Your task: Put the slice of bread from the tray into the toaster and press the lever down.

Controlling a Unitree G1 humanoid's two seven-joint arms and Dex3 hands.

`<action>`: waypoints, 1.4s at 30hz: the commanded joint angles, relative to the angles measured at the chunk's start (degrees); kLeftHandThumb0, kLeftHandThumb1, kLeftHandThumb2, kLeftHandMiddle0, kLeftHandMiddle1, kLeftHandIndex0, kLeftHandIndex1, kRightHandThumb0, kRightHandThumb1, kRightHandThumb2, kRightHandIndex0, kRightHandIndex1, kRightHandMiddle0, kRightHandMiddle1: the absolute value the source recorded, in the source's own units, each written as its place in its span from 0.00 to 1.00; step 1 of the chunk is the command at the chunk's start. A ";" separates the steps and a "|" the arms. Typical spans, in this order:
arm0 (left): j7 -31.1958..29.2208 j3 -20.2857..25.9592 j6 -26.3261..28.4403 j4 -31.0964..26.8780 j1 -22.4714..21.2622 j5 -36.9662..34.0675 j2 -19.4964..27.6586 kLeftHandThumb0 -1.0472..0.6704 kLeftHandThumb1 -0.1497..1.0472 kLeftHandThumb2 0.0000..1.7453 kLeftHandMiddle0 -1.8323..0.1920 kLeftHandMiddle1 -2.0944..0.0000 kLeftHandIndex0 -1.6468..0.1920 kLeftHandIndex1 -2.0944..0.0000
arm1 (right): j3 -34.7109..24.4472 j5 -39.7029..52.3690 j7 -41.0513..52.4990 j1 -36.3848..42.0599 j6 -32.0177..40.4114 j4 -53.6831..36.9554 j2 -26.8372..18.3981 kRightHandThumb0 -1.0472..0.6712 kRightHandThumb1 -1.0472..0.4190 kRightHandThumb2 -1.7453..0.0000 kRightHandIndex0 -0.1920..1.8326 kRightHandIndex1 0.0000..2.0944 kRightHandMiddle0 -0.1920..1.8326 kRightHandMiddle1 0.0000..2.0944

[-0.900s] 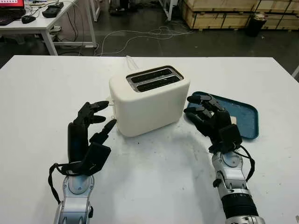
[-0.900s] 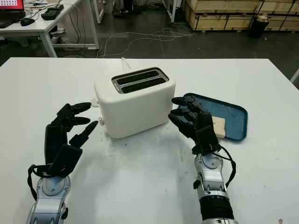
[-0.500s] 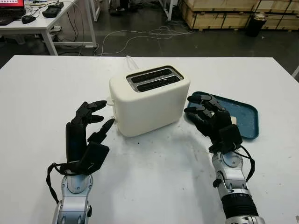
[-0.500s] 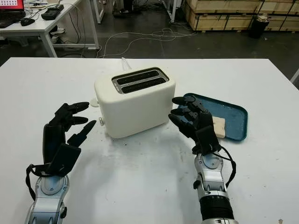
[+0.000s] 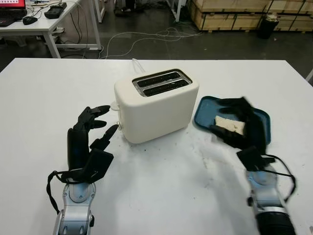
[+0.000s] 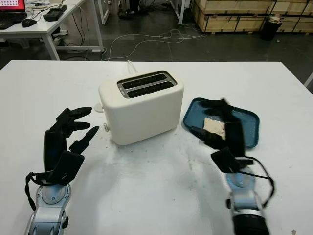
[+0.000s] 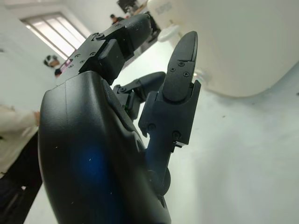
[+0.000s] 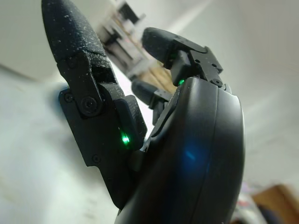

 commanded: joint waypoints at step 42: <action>-0.76 0.07 -2.08 0.54 -0.55 1.22 1.76 0.36 0.89 0.05 0.67 0.51 0.57 0.79 | 32.38 -30.81 -36.04 -16.45 16.20 43.05 -12.91 0.06 0.56 0.23 0.09 0.38 0.09 0.23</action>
